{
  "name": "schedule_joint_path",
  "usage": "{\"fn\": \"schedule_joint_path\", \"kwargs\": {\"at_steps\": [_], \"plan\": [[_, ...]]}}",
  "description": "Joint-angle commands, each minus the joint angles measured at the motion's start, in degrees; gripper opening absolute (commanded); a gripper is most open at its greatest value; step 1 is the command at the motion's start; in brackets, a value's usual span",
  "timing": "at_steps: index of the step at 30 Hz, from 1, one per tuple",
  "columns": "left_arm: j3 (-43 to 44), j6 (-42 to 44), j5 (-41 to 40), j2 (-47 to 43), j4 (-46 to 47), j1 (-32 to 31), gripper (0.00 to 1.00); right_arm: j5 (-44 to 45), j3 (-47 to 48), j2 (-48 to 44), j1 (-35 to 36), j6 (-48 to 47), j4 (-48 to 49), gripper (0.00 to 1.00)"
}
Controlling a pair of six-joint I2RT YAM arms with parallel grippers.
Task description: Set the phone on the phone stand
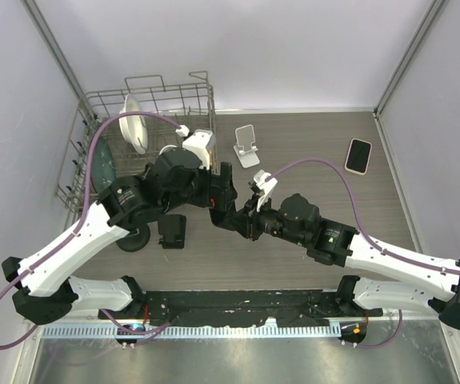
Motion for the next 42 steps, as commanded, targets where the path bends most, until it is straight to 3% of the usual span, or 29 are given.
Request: {"fn": "schedule_joint_path", "kwargs": {"at_steps": [1,3,11,19,25,28,30,33,34,35,36,38,42], "plan": [[1.63,1.00,1.78,0.07,3.02,0.44,1.00,-0.53,2.89,-2.28,0.32,-1.13,5.84,0.01],[1.63,1.09,1.78,0.42,2.84,0.53,1.00,-0.53,2.89,-2.19,0.32,-1.30,5.75,0.01],[2.33,1.09,0.11,0.68,1.44,1.15,0.84,-0.44,2.89,-2.28,0.40,-1.83,5.22,0.01],[2.60,1.27,0.55,1.30,0.91,1.32,0.86,-0.71,2.98,-2.10,0.40,-1.92,5.05,0.01],[2.77,1.97,1.08,1.39,0.73,1.24,0.66,-0.79,3.24,-1.31,0.67,-2.27,5.13,0.01],[2.86,2.50,0.90,1.65,0.38,1.24,0.48,-0.62,3.50,-0.87,0.84,-2.53,5.13,0.01],[2.86,2.76,0.47,1.56,0.12,1.24,0.28,-0.88,3.59,-0.43,0.93,-2.79,5.13,0.01],[2.25,3.46,-1.20,1.30,-0.67,1.24,0.03,-0.79,3.68,-0.17,1.02,-2.97,5.22,0.21],[1.99,3.64,-2.16,0.86,-1.02,1.32,0.00,-0.88,3.68,0.18,1.02,-2.88,5.14,0.40],[1.64,3.73,-3.04,0.42,-1.55,1.32,0.00,-0.53,3.51,0.27,1.02,-2.71,5.13,0.50],[0.50,4.42,-4.79,-0.10,-1.73,1.32,0.00,-0.09,3.16,0.10,1.02,-2.53,5.13,0.71],[-0.39,5.04,-6.65,-2.21,-2.60,1.24,0.00,0.08,2.37,-0.69,1.02,-2.53,6.10,0.79],[-4.50,5.57,-12.26,-7.13,-3.22,1.32,0.00,3.24,0.17,-2.36,1.02,-1.83,7.42,0.80]]}}
